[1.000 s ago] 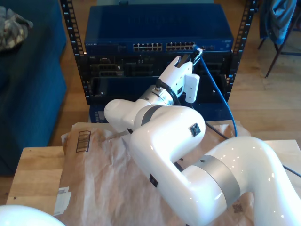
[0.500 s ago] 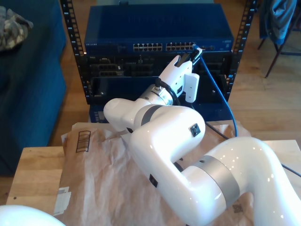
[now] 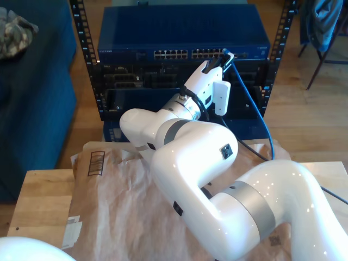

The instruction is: Grab the cable and plug it in

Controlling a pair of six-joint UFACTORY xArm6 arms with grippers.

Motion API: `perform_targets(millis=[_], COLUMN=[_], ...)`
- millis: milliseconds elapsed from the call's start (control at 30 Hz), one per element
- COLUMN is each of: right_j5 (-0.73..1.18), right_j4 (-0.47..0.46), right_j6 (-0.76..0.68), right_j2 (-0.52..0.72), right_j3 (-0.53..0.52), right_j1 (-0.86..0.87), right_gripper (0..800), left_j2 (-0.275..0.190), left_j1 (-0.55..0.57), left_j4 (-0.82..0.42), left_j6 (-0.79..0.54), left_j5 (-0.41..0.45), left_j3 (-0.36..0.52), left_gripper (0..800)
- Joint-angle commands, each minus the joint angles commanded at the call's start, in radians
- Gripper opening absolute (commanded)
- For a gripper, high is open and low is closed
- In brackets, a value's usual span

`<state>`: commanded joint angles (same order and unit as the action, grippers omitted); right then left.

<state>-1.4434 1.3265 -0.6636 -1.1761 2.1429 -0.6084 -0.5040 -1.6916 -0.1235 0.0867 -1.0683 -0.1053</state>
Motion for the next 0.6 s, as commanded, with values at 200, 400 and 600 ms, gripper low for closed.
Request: perform_targets(millis=[200, 400, 600], right_j5=[0.011, 0.026, 0.031], right_j4=[0.011, 0.035, 0.035], right_j6=[0.002, 0.017, 0.017], right_j2=[0.005, 0.008, 0.011], right_j3=[0.0, 0.012, 0.012], right_j1=[0.0, -0.002, -0.009], right_gripper=[0, 0, 0], left_j2=[0.0, 0.0, 0.0], left_j1=[0.0, 0.0, 0.0], left_j4=[0.0, 0.0, 0.0], left_j6=[0.0, -0.002, -0.002], left_j5=[0.0, 0.0, 0.0], left_j3=[0.0, 0.0, 0.0], left_gripper=[800, 800, 800])
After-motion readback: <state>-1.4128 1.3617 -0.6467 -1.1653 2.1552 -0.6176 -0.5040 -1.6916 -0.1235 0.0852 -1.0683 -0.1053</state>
